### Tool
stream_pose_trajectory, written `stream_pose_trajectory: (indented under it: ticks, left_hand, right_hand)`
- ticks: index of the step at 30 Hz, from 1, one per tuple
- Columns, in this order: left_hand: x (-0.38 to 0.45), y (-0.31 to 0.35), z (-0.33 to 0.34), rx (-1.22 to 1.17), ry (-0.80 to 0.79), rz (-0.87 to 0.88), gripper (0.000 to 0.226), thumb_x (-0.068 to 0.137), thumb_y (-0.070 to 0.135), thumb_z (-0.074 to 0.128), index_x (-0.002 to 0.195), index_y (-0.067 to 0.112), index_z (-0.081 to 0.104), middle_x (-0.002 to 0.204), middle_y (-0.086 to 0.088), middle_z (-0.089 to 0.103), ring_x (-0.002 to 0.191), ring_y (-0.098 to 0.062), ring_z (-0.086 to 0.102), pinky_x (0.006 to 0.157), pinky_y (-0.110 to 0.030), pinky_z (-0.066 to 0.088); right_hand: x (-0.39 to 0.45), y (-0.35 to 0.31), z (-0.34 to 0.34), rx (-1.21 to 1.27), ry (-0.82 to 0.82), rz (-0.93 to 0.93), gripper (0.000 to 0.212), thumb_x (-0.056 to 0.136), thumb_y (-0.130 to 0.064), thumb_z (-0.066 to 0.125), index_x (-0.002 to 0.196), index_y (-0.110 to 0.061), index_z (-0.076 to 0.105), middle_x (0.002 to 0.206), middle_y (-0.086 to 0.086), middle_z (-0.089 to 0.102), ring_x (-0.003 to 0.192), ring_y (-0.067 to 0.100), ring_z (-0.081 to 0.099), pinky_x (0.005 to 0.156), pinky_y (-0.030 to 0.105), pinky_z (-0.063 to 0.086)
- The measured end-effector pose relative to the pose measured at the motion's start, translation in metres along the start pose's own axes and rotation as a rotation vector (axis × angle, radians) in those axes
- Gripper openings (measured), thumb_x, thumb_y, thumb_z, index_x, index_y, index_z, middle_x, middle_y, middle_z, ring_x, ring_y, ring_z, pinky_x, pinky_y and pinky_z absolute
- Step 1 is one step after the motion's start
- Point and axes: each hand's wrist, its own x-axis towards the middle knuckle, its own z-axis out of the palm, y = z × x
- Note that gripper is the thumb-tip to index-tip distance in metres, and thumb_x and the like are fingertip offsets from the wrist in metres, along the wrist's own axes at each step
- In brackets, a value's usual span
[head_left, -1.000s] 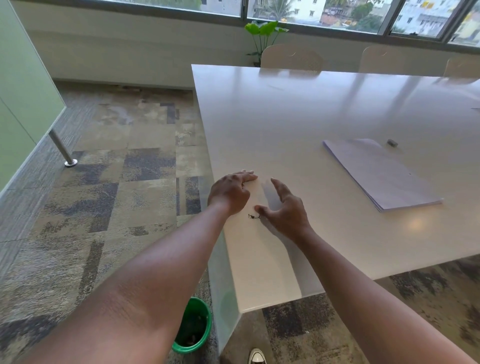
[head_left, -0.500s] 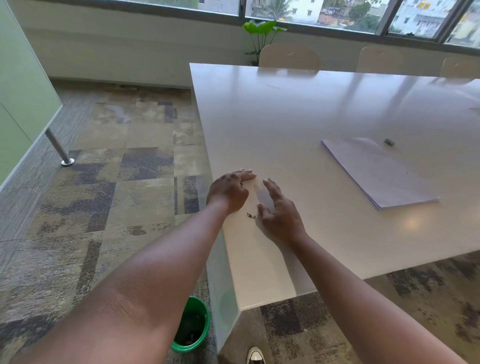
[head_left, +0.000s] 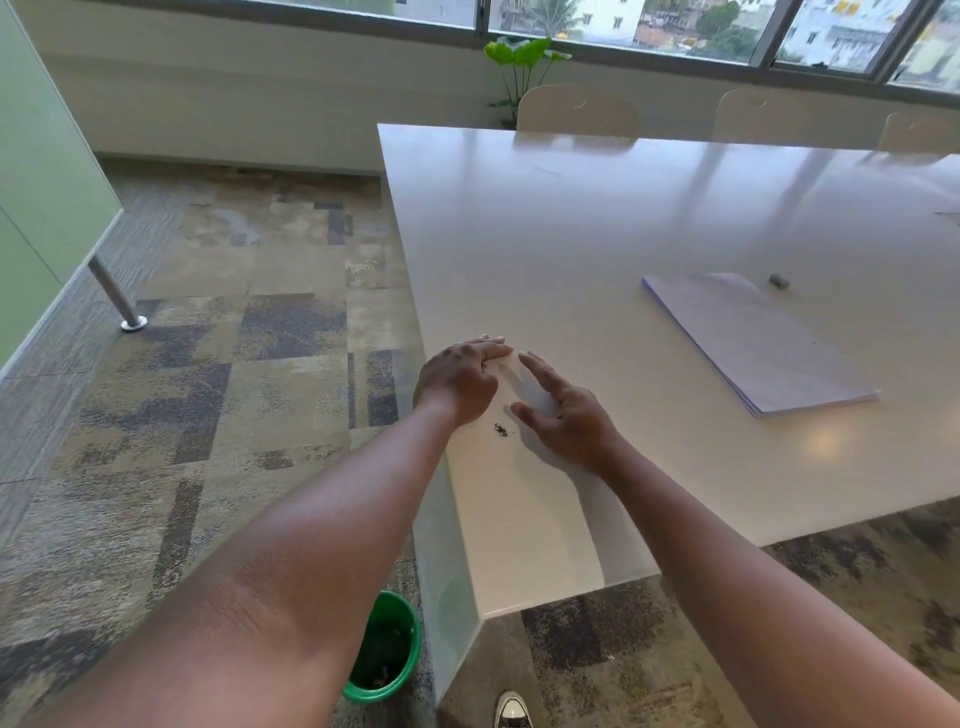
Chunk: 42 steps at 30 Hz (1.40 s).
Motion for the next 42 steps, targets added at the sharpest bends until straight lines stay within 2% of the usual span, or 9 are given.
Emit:
stream_pose_trajectory:
  ticks: [3, 7, 12, 17, 26, 31, 33, 39, 42]
  left_hand:
    - [0.000, 0.000, 0.000, -0.008, 0.007, 0.001, 0.056, 0.090, 0.012, 0.045, 0.138, 0.035, 0.065, 0.151, 0.021, 0.052, 0.143, -0.004, 0.043, 0.115, -0.029, 0.037]
    - [0.000, 0.001, 0.001, -0.013, 0.009, -0.003, 0.055, 0.091, 0.012, 0.045, 0.138, 0.034, 0.065, 0.151, 0.020, 0.052, 0.144, -0.003, 0.042, 0.116, -0.029, 0.036]
    - [0.001, 0.000, 0.001, -0.013, 0.006, -0.012, 0.056, 0.091, 0.011, 0.044, 0.137, 0.035, 0.065, 0.151, 0.022, 0.051, 0.144, -0.001, 0.040, 0.115, -0.028, 0.034]
    - [0.000, 0.001, 0.000, -0.010, 0.001, -0.012, 0.058, 0.091, 0.009, 0.042, 0.138, 0.036, 0.064, 0.151, 0.022, 0.051, 0.145, -0.001, 0.040, 0.116, -0.029, 0.035]
    - [-0.001, 0.002, 0.001, -0.015, 0.006, -0.019, 0.055, 0.093, 0.012, 0.042, 0.138, 0.036, 0.064, 0.152, 0.022, 0.050, 0.145, -0.001, 0.039, 0.118, -0.029, 0.034]
    - [-0.003, 0.003, -0.001, -0.010, 0.008, -0.020, 0.057, 0.092, 0.011, 0.043, 0.139, 0.036, 0.063, 0.153, 0.021, 0.049, 0.146, -0.001, 0.038, 0.117, -0.029, 0.033]
    - [-0.003, 0.004, -0.001, -0.012, 0.008, -0.023, 0.055, 0.093, 0.012, 0.043, 0.139, 0.036, 0.063, 0.153, 0.021, 0.049, 0.146, -0.002, 0.038, 0.116, -0.029, 0.032]
    - [-0.003, 0.004, -0.001, -0.009, 0.004, -0.021, 0.058, 0.091, 0.010, 0.043, 0.139, 0.036, 0.063, 0.152, 0.021, 0.049, 0.146, -0.001, 0.038, 0.117, -0.028, 0.033]
    - [-0.002, 0.003, -0.001, -0.017, 0.005, -0.018, 0.057, 0.091, 0.011, 0.043, 0.138, 0.035, 0.064, 0.152, 0.021, 0.050, 0.145, -0.001, 0.040, 0.116, -0.028, 0.034]
  right_hand:
    - [0.002, 0.006, -0.006, -0.030, -0.064, -0.028, 0.073, 0.087, -0.027, 0.074, 0.150, -0.032, 0.038, 0.158, -0.008, 0.035, 0.143, 0.004, 0.032, 0.120, 0.024, 0.024]
    - [0.002, 0.009, -0.016, -0.010, -0.129, -0.046, 0.080, 0.081, -0.023, 0.081, 0.149, -0.034, 0.039, 0.155, -0.014, 0.036, 0.140, -0.001, 0.034, 0.112, 0.010, 0.022]
    - [0.004, 0.007, -0.005, 0.040, -0.087, -0.046, 0.084, 0.074, -0.031, 0.086, 0.146, -0.040, 0.043, 0.153, -0.014, 0.042, 0.138, 0.003, 0.041, 0.117, 0.025, 0.032]
    - [0.007, 0.008, -0.004, 0.117, -0.026, -0.026, 0.076, 0.079, -0.031, 0.083, 0.145, -0.039, 0.045, 0.148, -0.017, 0.047, 0.134, 0.000, 0.045, 0.114, 0.021, 0.033]
    - [0.003, 0.003, 0.005, -0.004, 0.001, -0.064, 0.074, 0.083, -0.034, 0.078, 0.148, -0.035, 0.042, 0.154, -0.012, 0.040, 0.140, 0.004, 0.038, 0.113, 0.018, 0.030]
    - [-0.001, 0.004, -0.004, 0.077, -0.111, -0.075, 0.086, 0.074, -0.029, 0.087, 0.141, -0.049, 0.038, 0.155, -0.017, 0.036, 0.137, -0.007, 0.034, 0.114, 0.015, 0.026]
    - [-0.001, 0.003, -0.002, 0.052, -0.101, -0.075, 0.086, 0.074, -0.030, 0.087, 0.143, -0.046, 0.038, 0.155, -0.016, 0.036, 0.137, -0.006, 0.033, 0.112, 0.012, 0.025]
    - [0.001, 0.003, 0.002, 0.017, -0.019, -0.018, 0.075, 0.083, -0.045, 0.076, 0.148, -0.039, 0.040, 0.151, -0.016, 0.043, 0.136, 0.004, 0.044, 0.111, 0.021, 0.035]
    - [0.001, 0.005, 0.002, -0.004, -0.041, -0.008, 0.083, 0.079, -0.046, 0.079, 0.150, -0.036, 0.038, 0.152, -0.012, 0.043, 0.139, 0.006, 0.041, 0.114, 0.023, 0.033]
